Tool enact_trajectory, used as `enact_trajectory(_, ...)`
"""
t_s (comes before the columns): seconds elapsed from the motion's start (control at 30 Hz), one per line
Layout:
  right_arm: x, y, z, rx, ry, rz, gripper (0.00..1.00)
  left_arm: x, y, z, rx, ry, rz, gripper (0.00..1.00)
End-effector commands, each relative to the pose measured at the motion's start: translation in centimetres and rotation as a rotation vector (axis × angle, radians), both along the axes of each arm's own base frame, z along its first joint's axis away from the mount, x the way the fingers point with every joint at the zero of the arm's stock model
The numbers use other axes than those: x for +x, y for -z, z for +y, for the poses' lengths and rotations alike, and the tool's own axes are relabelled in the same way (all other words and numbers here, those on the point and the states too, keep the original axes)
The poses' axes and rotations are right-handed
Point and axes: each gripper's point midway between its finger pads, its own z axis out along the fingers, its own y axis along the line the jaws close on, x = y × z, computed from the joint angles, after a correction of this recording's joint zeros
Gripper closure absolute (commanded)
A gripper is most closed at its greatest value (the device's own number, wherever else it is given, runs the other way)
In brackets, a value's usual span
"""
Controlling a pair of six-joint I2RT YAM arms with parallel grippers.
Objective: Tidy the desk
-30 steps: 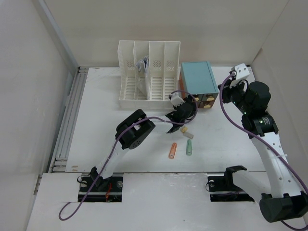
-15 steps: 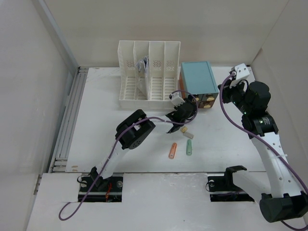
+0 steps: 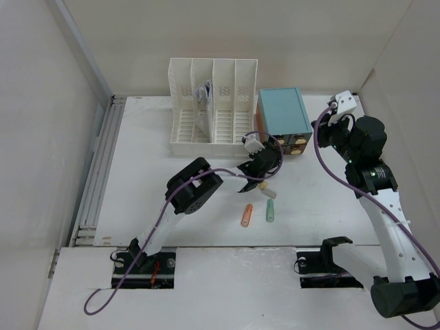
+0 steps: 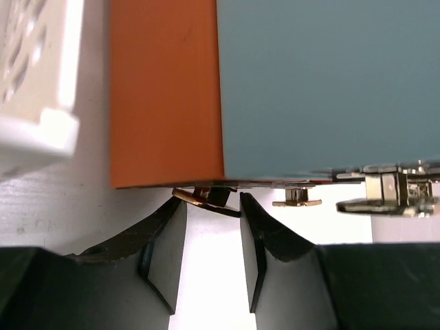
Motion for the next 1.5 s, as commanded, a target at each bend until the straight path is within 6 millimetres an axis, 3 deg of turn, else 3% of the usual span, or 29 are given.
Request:
enact_trajectory(0.0,0.0,-1.7,0.1,0.006,-0.01,-0.071,0.92,-0.4,-4.5,-0.1,-0.032,-0.009,-0.076,0.83)
enact_trajectory(0.3,0.0,-1.7,0.1,0.006,-0.01,-0.071,0.92,-2.8,-5.1,-1.5,-0.043,0.046,-0.086,0.83)
enact_trajectory(0.53,0.0,-1.7,0.1,0.006,-0.01,-0.071,0.92,-6.2,-5.9,-2.9,-0.052,0.119,-0.092,0.83)
enact_trajectory(0.7,-0.1,-1.7,0.2,0.007,-0.019,-0.071,0.92,-7.8,-5.0,-2.7,-0.051,0.134,-0.063,0.83)
enact_trajectory(0.73,-0.3,-2.0,0.2,0.008,-0.019,-0.08,0.92,-8.3,-5.7,-2.9,-0.07,0.143,-0.074,0.83)
enact_trajectory(1.0,-0.3,-2.0,0.2,0.008,-0.019,-0.08,0.92,-11.1,-5.1,-3.0,-0.072,0.189,-0.049,0.83)
enact_trajectory(1.1,-0.3,-2.0,0.2,0.008,-0.019,-0.08,0.92,-11.1,-5.1,-3.1,-0.072,0.189,-0.049,0.71)
enact_trajectory(1.13,-0.3,-2.0,0.2,0.008,-0.019,-0.08,0.92,-11.0,-5.1,-2.9,-0.071,0.18,-0.052,0.64)
enact_trajectory(1.17,-0.3,-2.0,0.2,0.008,-0.019,-0.08,0.92,-10.9,-5.5,-3.1,-0.078,0.18,-0.056,0.47)
enact_trajectory(1.2,-0.3,-2.0,0.2,0.008,-0.019,-0.08,0.92,-10.9,-5.7,-3.0,-0.067,0.183,-0.06,0.4)
enact_trajectory(1.3,-0.3,-2.0,0.2,0.008,-0.019,-0.08,0.92,-10.8,-6.8,-2.8,-0.07,0.177,-0.075,0.34)
enact_trajectory(1.4,-0.3,-2.0,0.2,0.008,-0.019,-0.08,0.92,-11.1,-7.4,-2.3,-0.066,0.18,-0.082,0.34)
enact_trajectory(1.47,-0.3,-2.0,0.2,0.008,-0.019,-0.08,0.92,-11.7,-9.1,-2.2,-0.09,0.188,-0.095,0.34)
